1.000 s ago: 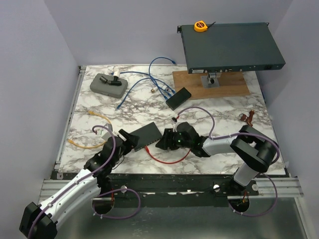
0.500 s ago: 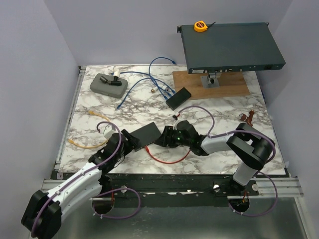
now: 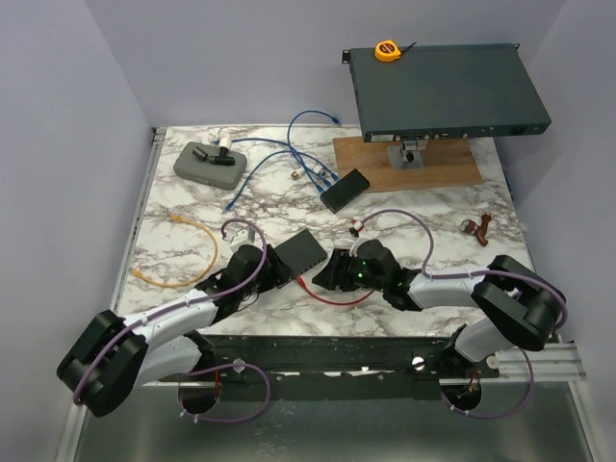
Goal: Pull the plug from the switch port
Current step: Move the switch port to the center of the board.
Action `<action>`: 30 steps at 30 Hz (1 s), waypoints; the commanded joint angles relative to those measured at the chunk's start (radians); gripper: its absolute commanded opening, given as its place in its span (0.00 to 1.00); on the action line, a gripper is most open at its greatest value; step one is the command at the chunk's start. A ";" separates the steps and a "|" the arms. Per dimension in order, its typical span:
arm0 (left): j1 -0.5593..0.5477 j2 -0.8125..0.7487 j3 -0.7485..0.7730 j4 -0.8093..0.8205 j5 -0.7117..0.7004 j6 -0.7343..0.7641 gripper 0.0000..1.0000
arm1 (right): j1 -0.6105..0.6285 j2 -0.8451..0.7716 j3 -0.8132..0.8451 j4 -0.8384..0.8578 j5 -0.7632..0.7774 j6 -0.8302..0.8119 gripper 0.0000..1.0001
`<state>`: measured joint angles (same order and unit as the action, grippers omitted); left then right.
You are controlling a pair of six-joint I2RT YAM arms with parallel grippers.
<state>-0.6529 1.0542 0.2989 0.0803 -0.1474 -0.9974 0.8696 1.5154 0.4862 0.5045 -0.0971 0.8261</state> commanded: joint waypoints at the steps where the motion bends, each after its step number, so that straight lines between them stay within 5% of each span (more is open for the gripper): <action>1: -0.024 0.070 0.045 0.139 0.065 0.047 0.67 | -0.004 -0.054 -0.049 -0.042 0.041 -0.015 0.59; 7: -0.037 0.117 0.073 0.161 0.072 0.042 0.67 | -0.004 -0.069 -0.058 -0.055 0.043 -0.028 0.59; 16: -0.035 -0.088 0.096 -0.035 -0.095 0.080 0.71 | -0.054 0.046 0.060 -0.026 -0.015 -0.073 0.56; 30: -0.019 0.159 0.158 -0.022 -0.045 0.069 0.70 | -0.093 0.200 0.080 0.093 -0.213 -0.048 0.48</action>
<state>-0.6754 1.1908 0.4580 0.0570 -0.1913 -0.9234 0.7757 1.6730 0.5617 0.5537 -0.2321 0.7708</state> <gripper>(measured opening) 0.699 0.481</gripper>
